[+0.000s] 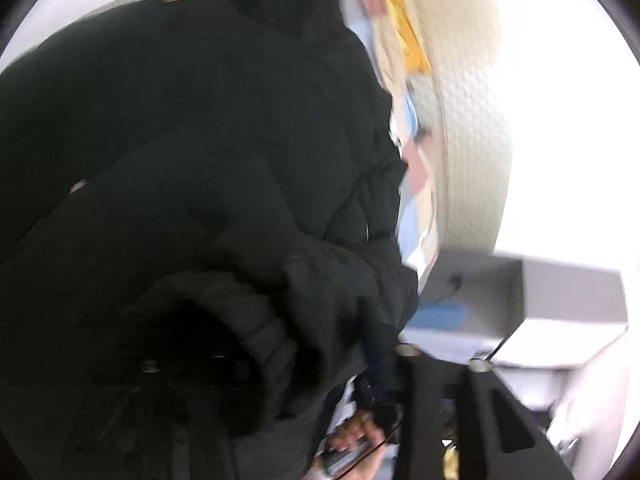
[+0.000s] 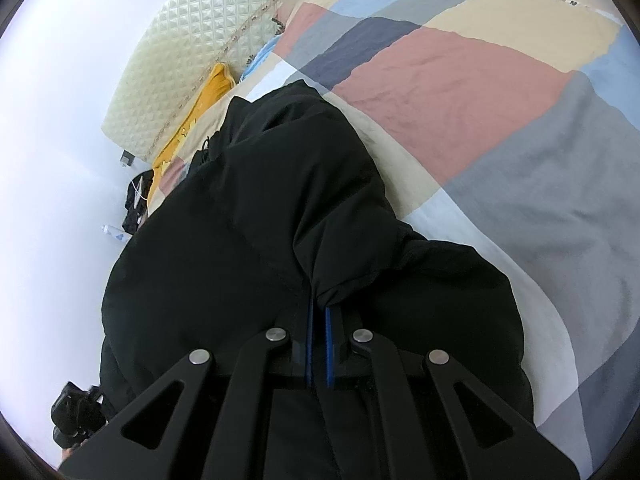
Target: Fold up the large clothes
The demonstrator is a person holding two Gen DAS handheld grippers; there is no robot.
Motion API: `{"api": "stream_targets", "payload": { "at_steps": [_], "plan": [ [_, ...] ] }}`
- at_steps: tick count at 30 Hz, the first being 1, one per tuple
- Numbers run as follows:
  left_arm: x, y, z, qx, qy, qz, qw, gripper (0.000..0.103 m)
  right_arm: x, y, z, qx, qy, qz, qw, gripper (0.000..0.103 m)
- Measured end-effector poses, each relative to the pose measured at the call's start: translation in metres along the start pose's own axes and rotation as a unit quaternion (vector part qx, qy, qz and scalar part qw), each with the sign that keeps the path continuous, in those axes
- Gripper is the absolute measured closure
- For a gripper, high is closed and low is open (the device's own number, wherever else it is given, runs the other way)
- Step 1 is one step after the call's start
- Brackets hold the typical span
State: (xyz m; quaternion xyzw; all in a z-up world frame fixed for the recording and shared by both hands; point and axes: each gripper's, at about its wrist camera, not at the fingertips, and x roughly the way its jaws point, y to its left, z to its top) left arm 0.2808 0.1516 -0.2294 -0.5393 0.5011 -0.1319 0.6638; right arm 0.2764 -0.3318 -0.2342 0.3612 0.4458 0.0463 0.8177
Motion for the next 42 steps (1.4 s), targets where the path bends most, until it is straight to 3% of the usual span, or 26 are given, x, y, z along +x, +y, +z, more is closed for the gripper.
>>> {"api": "stream_targets", "payload": {
  "at_steps": [2, 6, 9, 10, 14, 18, 20, 21, 25, 32, 37, 42],
  "plan": [
    [-0.002, -0.021, 0.002, 0.039, 0.000, 0.025, 0.9989, 0.088, 0.000, 0.000, 0.000, -0.002, -0.002, -0.002, 1.000, 0.099],
    [-0.019, -0.072, 0.010, 0.117, -0.014, 0.038, 0.9923, 0.094, -0.002, 0.003, 0.001, 0.002, -0.005, 0.013, 1.000, 0.099],
    [-0.038, -0.129, 0.009, 0.219, -0.038, 0.060, 0.9733, 0.095, -0.009, 0.018, 0.005, -0.005, -0.010, 0.052, 0.999, 0.099],
    [-0.047, -0.156, 0.009, 0.266, -0.052, 0.059, 0.9607, 0.096, -0.011, 0.024, 0.007, -0.015, -0.017, 0.054, 0.998, 0.099],
    [-0.076, -0.223, 0.008, 0.361, -0.098, 0.029, 0.9270, 0.096, -0.022, 0.053, 0.016, -0.037, -0.051, 0.094, 0.994, 0.099],
    [-0.086, -0.253, 0.006, 0.424, -0.120, -0.005, 0.8977, 0.096, -0.032, 0.074, 0.015, -0.074, -0.085, 0.093, 0.989, 0.099],
    [-0.080, -0.250, 0.007, 0.448, -0.121, 0.002, 0.8860, 0.096, -0.031, 0.079, 0.012, -0.092, -0.092, 0.077, 0.988, 0.099],
    [-0.076, -0.249, 0.009, 0.450, -0.119, 0.006, 0.8849, 0.096, -0.028, 0.080, 0.010, -0.099, -0.091, 0.070, 0.988, 0.099],
    [-0.070, -0.200, 0.036, 0.432, -0.108, 0.052, 0.8937, 0.096, -0.016, 0.076, 0.000, -0.112, -0.071, 0.049, 0.990, 0.099],
    [-0.061, -0.091, 0.058, 0.390, -0.084, 0.107, 0.9106, 0.096, 0.003, 0.089, -0.021, -0.176, -0.039, -0.008, 0.984, 0.099],
    [-0.056, -0.051, 0.053, 0.387, -0.057, 0.139, 0.9099, 0.095, 0.007, 0.091, -0.034, -0.200, -0.022, -0.040, 0.979, 0.099],
    [-0.038, -0.031, 0.046, 0.395, -0.046, 0.194, 0.8967, 0.095, 0.021, 0.090, -0.040, -0.211, -0.012, -0.073, 0.975, 0.099]
  ]
}}
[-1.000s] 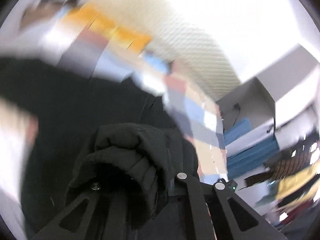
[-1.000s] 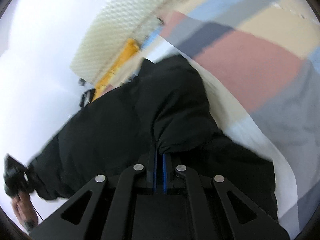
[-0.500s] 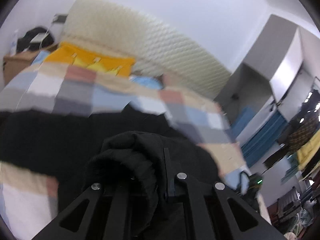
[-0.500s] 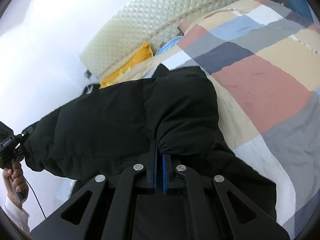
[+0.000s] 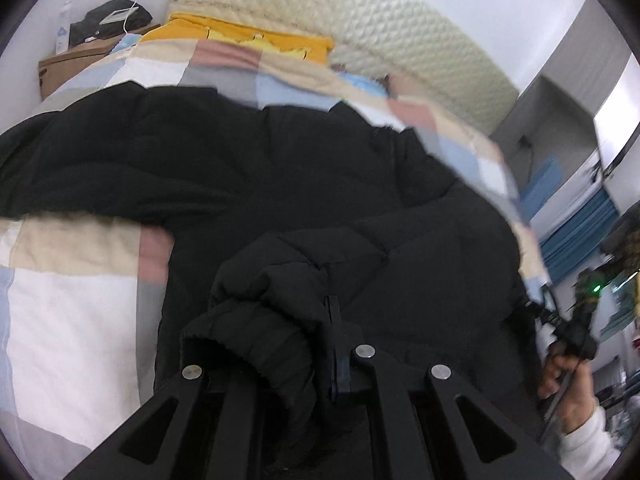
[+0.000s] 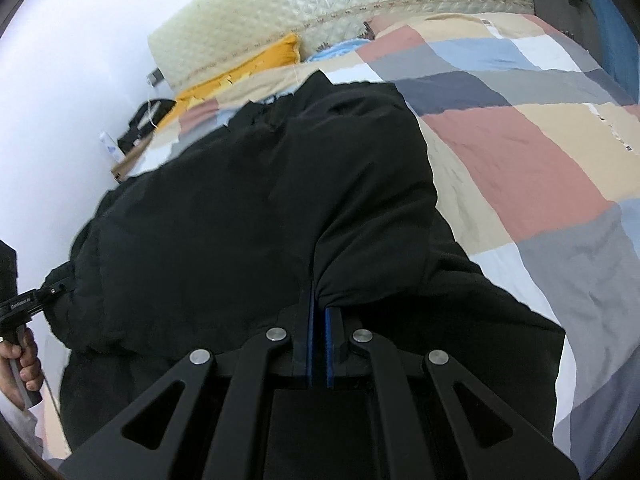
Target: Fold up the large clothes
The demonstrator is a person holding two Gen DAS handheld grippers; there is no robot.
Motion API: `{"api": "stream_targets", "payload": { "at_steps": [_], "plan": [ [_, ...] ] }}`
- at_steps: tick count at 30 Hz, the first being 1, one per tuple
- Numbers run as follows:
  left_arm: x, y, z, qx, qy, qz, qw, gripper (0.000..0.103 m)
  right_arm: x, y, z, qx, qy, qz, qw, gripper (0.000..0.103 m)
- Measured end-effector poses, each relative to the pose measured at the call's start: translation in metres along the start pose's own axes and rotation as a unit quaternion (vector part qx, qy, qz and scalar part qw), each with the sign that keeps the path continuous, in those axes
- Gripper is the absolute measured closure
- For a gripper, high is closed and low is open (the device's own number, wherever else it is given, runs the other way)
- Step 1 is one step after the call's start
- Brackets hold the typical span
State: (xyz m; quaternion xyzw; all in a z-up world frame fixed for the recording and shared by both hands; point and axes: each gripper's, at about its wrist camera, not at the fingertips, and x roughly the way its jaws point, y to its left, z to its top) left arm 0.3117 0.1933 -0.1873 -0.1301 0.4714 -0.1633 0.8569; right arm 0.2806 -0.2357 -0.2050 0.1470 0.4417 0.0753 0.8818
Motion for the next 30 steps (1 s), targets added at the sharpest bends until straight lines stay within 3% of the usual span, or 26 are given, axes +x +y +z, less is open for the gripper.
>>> {"api": "stream_targets", "payload": {
  "at_steps": [5, 10, 12, 13, 15, 17, 20, 24, 30],
  "plan": [
    [0.018, 0.002, -0.006, -0.014, 0.019, 0.023, 0.9995, 0.094, 0.012, -0.001, -0.006, -0.005, 0.014, -0.020, 1.000, 0.098],
    [0.006, 0.001, -0.007, -0.037, -0.003, 0.021, 0.9991, 0.090, 0.005, 0.000, -0.001, 0.005, 0.011, -0.021, 1.000, 0.098],
    [-0.002, 0.000, -0.007, -0.048, -0.010, 0.046, 0.9977, 0.078, -0.001, -0.002, 0.000, 0.015, 0.010, -0.019, 1.000, 0.093],
    [-0.006, -0.001, -0.008, -0.055, -0.011, 0.065, 0.9963, 0.066, -0.003, -0.002, -0.001, 0.017, 0.010, -0.021, 1.000, 0.091],
    [-0.020, -0.003, -0.012, -0.060, -0.026, 0.088, 0.9940, 0.058, -0.010, -0.001, -0.005, 0.016, 0.006, -0.029, 0.999, 0.089],
    [-0.032, -0.005, -0.016, -0.062, -0.035, 0.107, 0.9917, 0.041, -0.020, 0.001, -0.012, 0.010, 0.002, -0.031, 0.999, 0.084],
    [-0.053, -0.006, -0.020, -0.062, -0.036, 0.116, 0.9907, 0.039, -0.036, 0.003, -0.019, 0.008, -0.008, -0.027, 1.000, 0.073],
    [-0.092, -0.019, -0.024, -0.044, -0.062, 0.150, 0.9857, 0.039, -0.068, 0.015, -0.024, -0.012, -0.039, -0.032, 0.999, 0.072],
    [-0.163, -0.059, -0.027, -0.031, -0.121, 0.132, 0.9834, 0.039, -0.146, 0.042, -0.017, -0.030, -0.110, -0.018, 0.993, 0.072]
  ]
}}
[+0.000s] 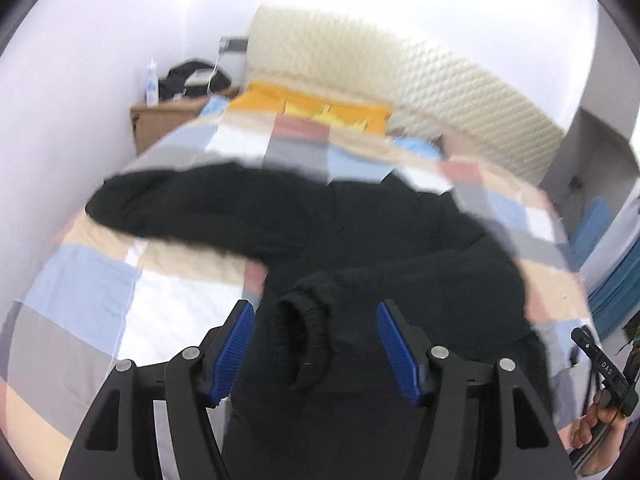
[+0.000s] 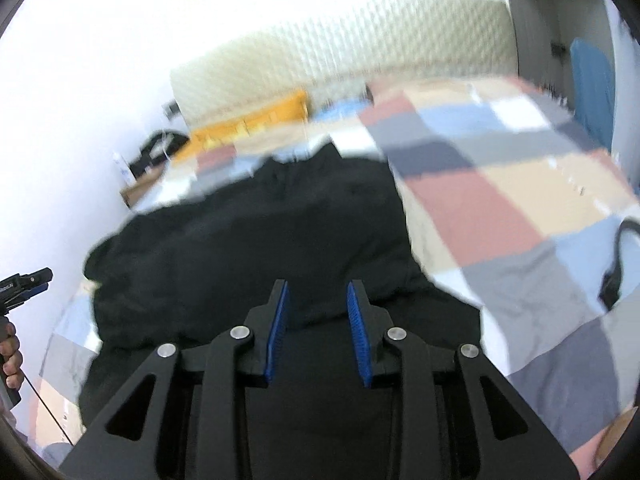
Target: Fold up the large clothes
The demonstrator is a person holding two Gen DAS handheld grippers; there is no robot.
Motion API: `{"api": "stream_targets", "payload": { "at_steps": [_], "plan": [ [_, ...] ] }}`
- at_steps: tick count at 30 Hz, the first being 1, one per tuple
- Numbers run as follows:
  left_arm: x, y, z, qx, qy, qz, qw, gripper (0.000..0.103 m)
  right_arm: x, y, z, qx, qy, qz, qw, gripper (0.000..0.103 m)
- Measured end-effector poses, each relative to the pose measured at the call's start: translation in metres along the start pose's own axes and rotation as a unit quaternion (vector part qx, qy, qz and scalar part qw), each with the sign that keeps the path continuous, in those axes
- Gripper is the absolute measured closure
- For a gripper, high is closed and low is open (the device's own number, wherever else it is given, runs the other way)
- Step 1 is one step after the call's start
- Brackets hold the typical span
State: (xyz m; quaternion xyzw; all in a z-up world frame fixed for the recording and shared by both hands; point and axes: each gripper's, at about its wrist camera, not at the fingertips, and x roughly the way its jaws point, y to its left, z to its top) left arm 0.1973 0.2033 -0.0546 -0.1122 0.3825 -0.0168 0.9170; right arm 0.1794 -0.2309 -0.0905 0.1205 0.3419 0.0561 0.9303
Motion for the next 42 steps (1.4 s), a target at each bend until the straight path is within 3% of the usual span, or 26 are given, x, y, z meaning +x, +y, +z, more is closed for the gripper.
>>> {"api": "stream_targets", "payload": {
  "at_steps": [3, 7, 16, 21, 23, 25, 31, 38, 42],
  "plan": [
    [-0.046, -0.012, 0.011, -0.002, -0.023, -0.041, 0.9989, 0.039, -0.043, 0.010, 0.017, -0.001, -0.032, 0.012, 0.999, 0.072],
    [-0.105, -0.028, 0.020, 0.017, -0.067, -0.048, 0.9965, 0.039, -0.108, 0.028, 0.036, -0.021, -0.079, 0.015, 0.997, 0.072],
    [-0.208, -0.070, 0.016, 0.054, -0.105, -0.033, 0.9925, 0.039, -0.209, 0.073, 0.044, -0.055, -0.132, 0.046, 0.989, 0.072],
    [-0.236, -0.079, 0.022, 0.050, -0.108, -0.041, 0.9920, 0.039, -0.249, 0.107, 0.046, -0.099, -0.147, 0.070, 0.982, 0.072],
    [-0.243, -0.084, 0.025, 0.061, -0.118, -0.027, 0.9908, 0.039, -0.256, 0.115, 0.047, -0.114, -0.148, 0.074, 0.980, 0.072],
    [-0.243, -0.086, 0.021, 0.076, -0.122, -0.007, 0.9895, 0.039, -0.257, 0.122, 0.046, -0.125, -0.152, 0.068, 0.978, 0.072],
    [-0.218, -0.073, -0.002, 0.095, -0.133, 0.006, 0.9865, 0.039, -0.224, 0.119, 0.017, -0.133, -0.119, 0.084, 0.980, 0.072],
    [-0.146, -0.024, -0.009, 0.065, -0.101, 0.008, 0.9928, 0.039, -0.173, 0.105, -0.025, -0.119, -0.076, 0.090, 0.986, 0.072],
    [-0.098, 0.019, -0.003, 0.024, -0.073, 0.005, 0.9971, 0.039, -0.163, 0.098, -0.029, -0.117, -0.088, 0.082, 0.986, 0.072]
  ]
}}
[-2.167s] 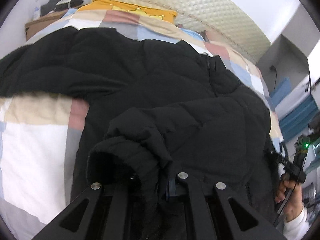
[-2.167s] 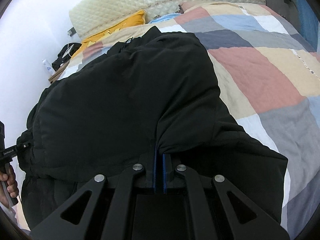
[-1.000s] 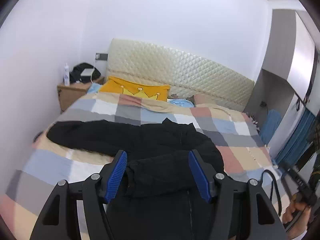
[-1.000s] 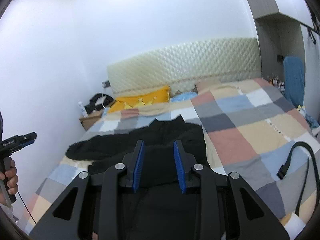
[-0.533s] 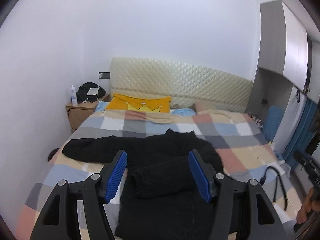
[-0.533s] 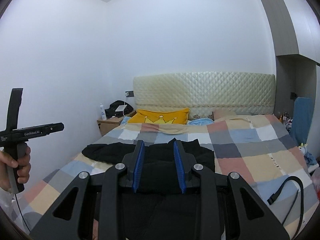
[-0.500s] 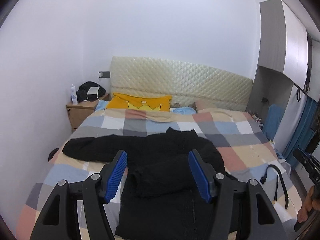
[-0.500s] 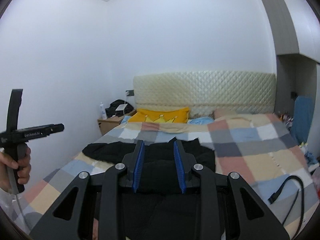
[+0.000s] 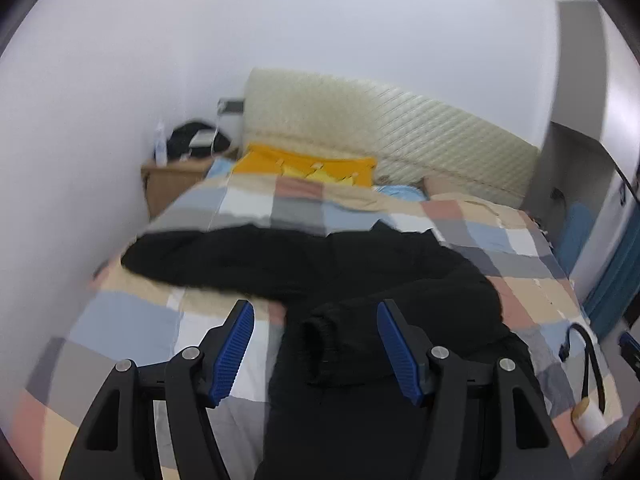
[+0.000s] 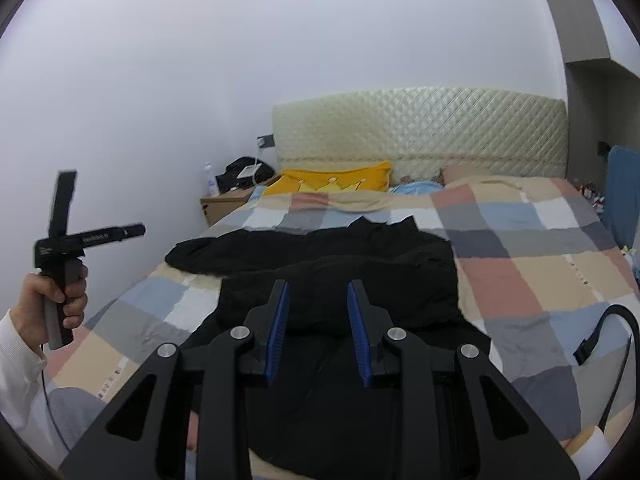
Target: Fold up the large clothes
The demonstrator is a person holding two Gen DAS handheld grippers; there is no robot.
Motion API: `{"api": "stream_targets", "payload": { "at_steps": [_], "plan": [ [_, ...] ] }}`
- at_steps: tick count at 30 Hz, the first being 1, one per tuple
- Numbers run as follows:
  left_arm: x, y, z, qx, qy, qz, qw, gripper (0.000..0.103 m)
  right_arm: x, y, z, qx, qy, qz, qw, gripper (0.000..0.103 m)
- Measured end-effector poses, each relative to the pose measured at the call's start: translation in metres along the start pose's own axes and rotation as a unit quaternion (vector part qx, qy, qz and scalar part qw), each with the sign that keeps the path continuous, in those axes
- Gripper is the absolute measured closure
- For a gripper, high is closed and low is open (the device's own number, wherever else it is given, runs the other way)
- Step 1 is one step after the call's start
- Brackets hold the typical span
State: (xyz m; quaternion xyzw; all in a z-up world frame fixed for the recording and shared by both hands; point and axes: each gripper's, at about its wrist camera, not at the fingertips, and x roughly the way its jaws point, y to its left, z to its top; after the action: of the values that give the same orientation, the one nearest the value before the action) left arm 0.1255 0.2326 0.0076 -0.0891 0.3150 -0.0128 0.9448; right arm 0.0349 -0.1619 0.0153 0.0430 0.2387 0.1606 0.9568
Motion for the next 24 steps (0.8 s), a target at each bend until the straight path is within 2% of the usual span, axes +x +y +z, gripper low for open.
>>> {"api": "stream_targets", "payload": {
  "at_steps": [3, 6, 8, 12, 15, 17, 19, 21, 24],
  "plan": [
    [0.038, 0.042, 0.002, -0.045, 0.033, 0.007, 0.9984, 0.039, 0.008, -0.010, -0.007, 0.010, -0.011, -0.018, 1.000, 0.072],
    [0.073, 0.087, 0.010, -0.066, 0.034, 0.051, 0.9960, 0.039, 0.027, -0.022, -0.015, 0.019, 0.002, -0.025, 0.999, 0.070],
    [0.100, 0.126, 0.016, -0.104, 0.048, 0.064, 0.9914, 0.039, 0.044, -0.035, -0.020, 0.040, 0.018, -0.026, 0.999, 0.059],
    [0.127, 0.184, 0.011, -0.190, 0.048, 0.053, 0.9792, 0.039, 0.062, -0.047, -0.024, 0.057, 0.032, -0.042, 0.997, 0.059],
    [0.148, 0.221, 0.002, -0.240, 0.047, 0.044, 0.9687, 0.031, 0.071, -0.048, -0.025, 0.055, 0.033, -0.051, 0.997, 0.057],
    [0.165, 0.239, -0.005, -0.258, 0.054, 0.032, 0.9641, 0.031, 0.079, -0.048, -0.025, 0.049, 0.031, -0.051, 0.997, 0.045],
    [0.184, 0.248, -0.010, -0.261, 0.067, 0.027, 0.9627, 0.031, 0.087, -0.050, -0.028, 0.046, 0.031, -0.048, 0.997, 0.040],
    [0.203, 0.257, -0.018, -0.266, 0.075, 0.025, 0.9608, 0.031, 0.096, -0.053, -0.031, 0.047, 0.036, -0.055, 0.997, 0.040],
    [0.235, 0.273, -0.020, -0.295, 0.079, 0.010, 0.9522, 0.031, 0.111, -0.063, -0.037, 0.061, 0.051, -0.063, 0.995, 0.039]
  ]
}}
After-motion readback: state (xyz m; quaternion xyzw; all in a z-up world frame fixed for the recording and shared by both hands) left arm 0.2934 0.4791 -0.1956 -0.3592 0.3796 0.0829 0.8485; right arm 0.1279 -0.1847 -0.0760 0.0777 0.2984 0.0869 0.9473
